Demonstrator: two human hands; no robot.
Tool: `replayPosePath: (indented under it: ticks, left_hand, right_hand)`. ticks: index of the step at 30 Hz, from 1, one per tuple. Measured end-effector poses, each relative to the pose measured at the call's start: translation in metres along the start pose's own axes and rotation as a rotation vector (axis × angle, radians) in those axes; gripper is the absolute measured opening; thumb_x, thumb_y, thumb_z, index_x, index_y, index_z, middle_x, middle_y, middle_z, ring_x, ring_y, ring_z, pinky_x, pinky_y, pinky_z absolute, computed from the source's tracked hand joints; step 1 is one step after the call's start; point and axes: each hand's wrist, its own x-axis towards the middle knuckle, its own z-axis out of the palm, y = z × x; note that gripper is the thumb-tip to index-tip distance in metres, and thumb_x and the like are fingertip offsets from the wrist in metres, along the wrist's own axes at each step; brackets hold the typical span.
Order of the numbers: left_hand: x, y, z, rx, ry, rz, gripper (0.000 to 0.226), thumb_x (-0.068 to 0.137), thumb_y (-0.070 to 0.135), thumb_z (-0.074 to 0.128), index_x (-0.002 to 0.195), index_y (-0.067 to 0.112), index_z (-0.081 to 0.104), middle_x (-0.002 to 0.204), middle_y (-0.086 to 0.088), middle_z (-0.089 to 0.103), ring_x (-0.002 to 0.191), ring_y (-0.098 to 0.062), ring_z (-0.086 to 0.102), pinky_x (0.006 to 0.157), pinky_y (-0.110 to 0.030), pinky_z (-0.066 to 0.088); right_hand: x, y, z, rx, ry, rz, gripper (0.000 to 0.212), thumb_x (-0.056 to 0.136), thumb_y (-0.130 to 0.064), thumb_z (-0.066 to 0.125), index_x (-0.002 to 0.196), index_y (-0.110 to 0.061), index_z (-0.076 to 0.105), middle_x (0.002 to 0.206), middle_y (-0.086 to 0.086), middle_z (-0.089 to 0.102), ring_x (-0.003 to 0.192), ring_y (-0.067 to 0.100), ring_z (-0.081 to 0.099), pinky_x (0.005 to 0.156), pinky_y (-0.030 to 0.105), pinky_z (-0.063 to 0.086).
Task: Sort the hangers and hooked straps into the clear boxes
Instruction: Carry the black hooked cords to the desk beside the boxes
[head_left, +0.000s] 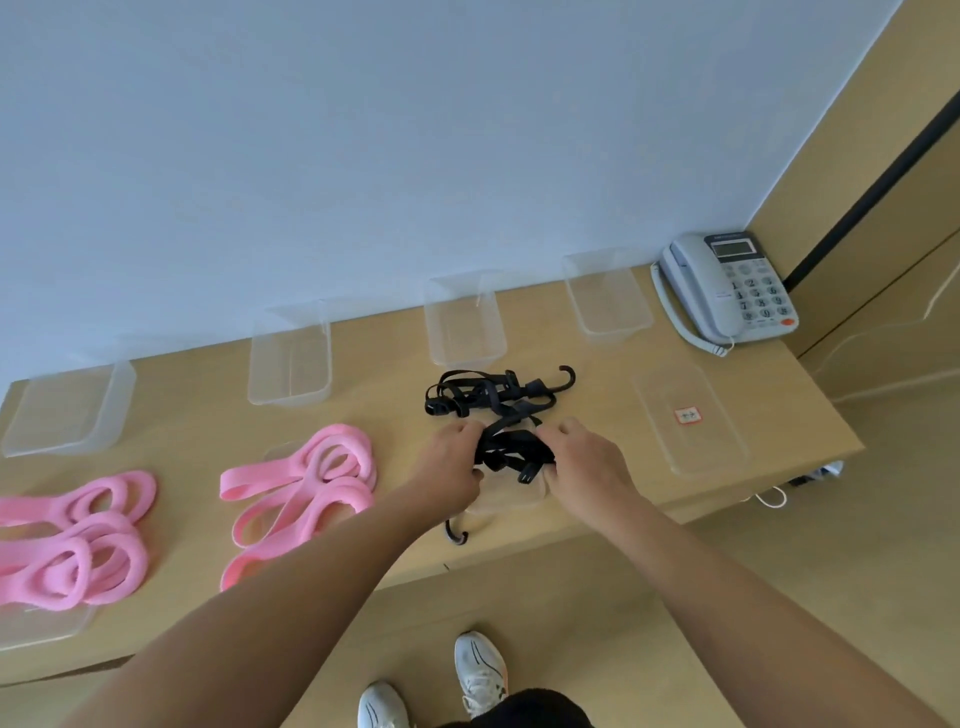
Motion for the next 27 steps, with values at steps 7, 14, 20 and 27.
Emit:
replayPosePath:
  ticks: [7,14,20,27]
  left_hand:
    - [0.014,0.000,0.005,-0.945,0.012,-0.374,0.073,0.085,0.003,0.077,0.149,0.018,0.045,0.147,0.005,0.047,0.135,-0.011,0.042,0.106,-0.034,0.042]
    - [0.016,-0.009,-0.011,-0.493,0.266,-0.277,0.041,0.096,-0.006,0.050,0.112,0.024,0.072,0.116,0.005,0.070,0.116,-0.014,0.065,0.077,-0.025,0.060]
    - [-0.018,-0.012,0.015,0.102,0.142,0.081,0.091,0.081,0.066,0.070,0.152,0.016,0.044,0.158,-0.011,0.042,0.147,-0.034,0.033,0.117,-0.049,0.035]
    - [-0.024,-0.023,0.031,0.251,0.048,0.076,0.099,0.082,0.039,0.077,0.161,0.024,0.020,0.154,-0.004,0.038,0.146,-0.030,0.034,0.123,-0.051,0.025]
  right_hand:
    - [0.011,0.012,0.006,-0.057,-0.051,0.077,0.032,0.093,-0.007,0.058,0.122,-0.021,0.057,0.101,0.004,0.052,0.077,0.022,0.055,0.060,0.030,0.044]
    - [0.012,0.016,0.011,-0.012,-0.103,0.156,0.020,0.095,-0.034,0.066,0.109,-0.021,0.059,0.090,-0.001,0.047,0.068,0.019,0.052,0.057,0.029,0.043]
    - [0.017,0.013,0.012,-0.013,-0.097,0.192,0.026,0.093,-0.046,0.066,0.100,-0.022,0.059,0.081,-0.003,0.043,0.063,0.016,0.049,0.053,0.028,0.038]
    - [0.012,0.018,0.014,-0.027,-0.084,0.182,0.026,0.092,-0.039,0.070,0.107,-0.021,0.060,0.089,0.000,0.046,0.068,0.018,0.051,0.056,0.029,0.042]
